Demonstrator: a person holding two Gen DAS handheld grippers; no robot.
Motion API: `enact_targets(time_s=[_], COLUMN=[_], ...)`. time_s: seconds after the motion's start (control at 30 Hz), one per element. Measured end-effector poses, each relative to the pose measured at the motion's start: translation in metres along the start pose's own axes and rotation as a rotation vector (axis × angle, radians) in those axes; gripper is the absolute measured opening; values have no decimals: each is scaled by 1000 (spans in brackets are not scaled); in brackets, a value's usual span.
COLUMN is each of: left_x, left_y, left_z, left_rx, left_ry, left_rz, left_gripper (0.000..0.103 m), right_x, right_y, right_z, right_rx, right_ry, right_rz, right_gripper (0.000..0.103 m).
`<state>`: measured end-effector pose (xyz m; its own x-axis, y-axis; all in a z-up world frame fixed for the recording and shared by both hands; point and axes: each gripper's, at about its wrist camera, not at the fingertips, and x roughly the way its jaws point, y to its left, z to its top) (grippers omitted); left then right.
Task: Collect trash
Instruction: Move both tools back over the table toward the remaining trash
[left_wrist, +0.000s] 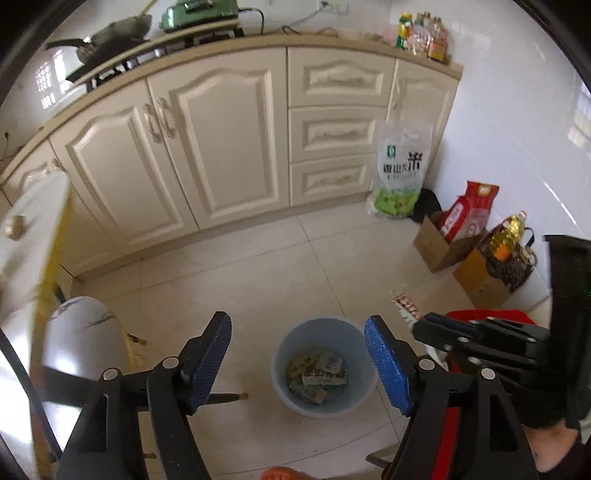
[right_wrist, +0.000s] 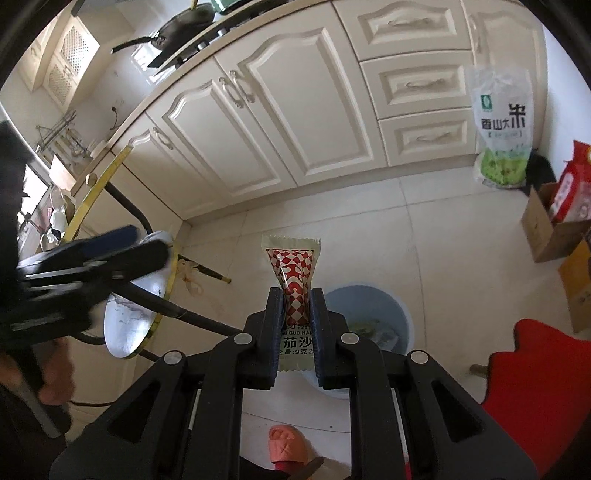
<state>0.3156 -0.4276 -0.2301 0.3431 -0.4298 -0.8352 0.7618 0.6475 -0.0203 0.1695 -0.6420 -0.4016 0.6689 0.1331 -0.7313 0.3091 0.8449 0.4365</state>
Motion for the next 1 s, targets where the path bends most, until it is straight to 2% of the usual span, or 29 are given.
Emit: enact_targets(time_s=[0.07, 0.2, 0.23, 0.3, 0.43, 0.5, 0.67, 0.73, 0.87, 0.93, 1.0], left_x=[-22, -65, -74, -94, -138, -162, -225, -252, -298, -316, -333], left_y=[4, 13, 15, 18, 26, 38, 63, 76, 104, 118, 136], left_z=[-11, -33, -37, -46, -67, -79, -116, -131, -165, -183, -203], left_rx=[-3, -14, -13, -9, -27, -43, -54, -62, -85, -100, -111], left_ry=[-15, -58, -65, -81, -129, -153, -249, -286, -355, -379, -401], left_rz=[12, 29, 39, 54, 51, 42, 76, 103, 156, 175, 208], left_gripper=[73, 73, 73, 73, 73, 74, 79, 81, 89, 93, 94], right_x=[6, 13, 14, 13, -1, -11, -48, -63, -86, -91, -92], right_y=[3, 8, 10, 13, 33, 47, 106, 137, 207, 246, 275], right_z=[1, 5, 6, 7, 9, 11, 21, 25, 31, 32, 33], right_rx=[5, 20, 28, 29, 8, -12, -93, -138, -248, -302, -343], right_ry=[2, 1, -5, -11, -28, -42, -119, -158, -214, -232, -255], right_rz=[-3, -19, -24, -33, -25, -25, 6, 27, 73, 89, 106], right_gripper=[16, 24, 34, 45, 46, 50, 61, 73, 75, 81, 81])
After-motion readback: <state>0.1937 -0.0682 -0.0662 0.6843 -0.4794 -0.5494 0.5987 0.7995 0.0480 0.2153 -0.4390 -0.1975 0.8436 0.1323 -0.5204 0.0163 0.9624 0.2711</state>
